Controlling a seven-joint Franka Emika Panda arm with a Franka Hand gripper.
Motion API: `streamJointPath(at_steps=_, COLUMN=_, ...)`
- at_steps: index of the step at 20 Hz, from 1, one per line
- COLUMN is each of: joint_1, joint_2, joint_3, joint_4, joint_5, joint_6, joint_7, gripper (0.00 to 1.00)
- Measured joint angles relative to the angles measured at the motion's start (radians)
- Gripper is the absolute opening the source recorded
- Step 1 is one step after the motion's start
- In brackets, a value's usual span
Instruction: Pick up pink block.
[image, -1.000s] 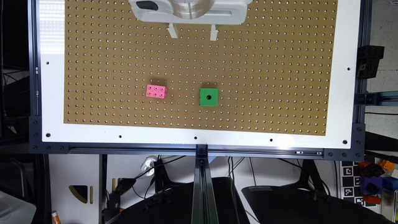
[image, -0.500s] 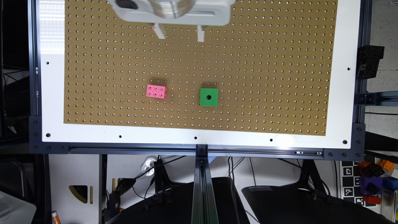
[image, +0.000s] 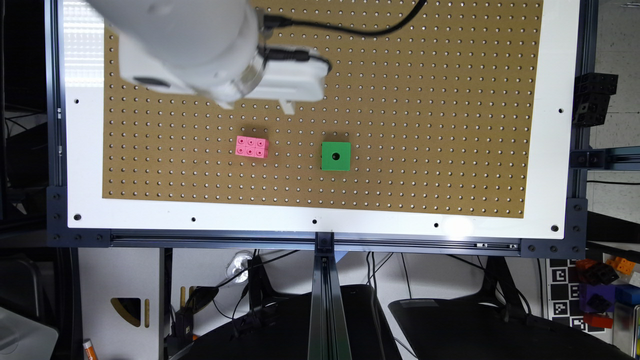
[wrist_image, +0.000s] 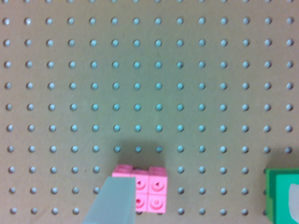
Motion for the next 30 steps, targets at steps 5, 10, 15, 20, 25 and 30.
streamJointPath(at_steps=5, joint_1=-0.042, joint_2=0.017, joint_3=0.000, joint_4=0.020, joint_5=-0.0013, joint_6=0.000, joint_7=-0.041, gripper=1.00)
streamJointPath(at_steps=10, joint_1=-0.084, joint_2=0.017, joint_3=0.000, joint_4=0.023, joint_5=-0.0013, joint_6=0.000, joint_7=-0.083, gripper=1.00)
streamJointPath(at_steps=15, joint_1=-0.083, joint_2=0.020, joint_3=0.000, joint_4=0.023, joint_5=-0.0013, joint_6=0.000, joint_7=-0.084, gripper=1.00)
streamJointPath(at_steps=20, joint_1=-0.083, joint_2=0.123, joint_3=0.000, joint_4=0.022, joint_5=-0.0013, joint_6=0.081, joint_7=-0.084, gripper=1.00)
streamJointPath(at_steps=25, joint_1=-0.083, joint_2=0.201, joint_3=0.000, joint_4=0.022, joint_5=-0.0013, joint_6=0.144, joint_7=-0.084, gripper=1.00)
streamJointPath(at_steps=30, joint_1=-0.083, joint_2=0.270, joint_3=0.010, joint_4=0.033, joint_5=-0.0012, joint_6=0.211, joint_7=-0.083, gripper=1.00)
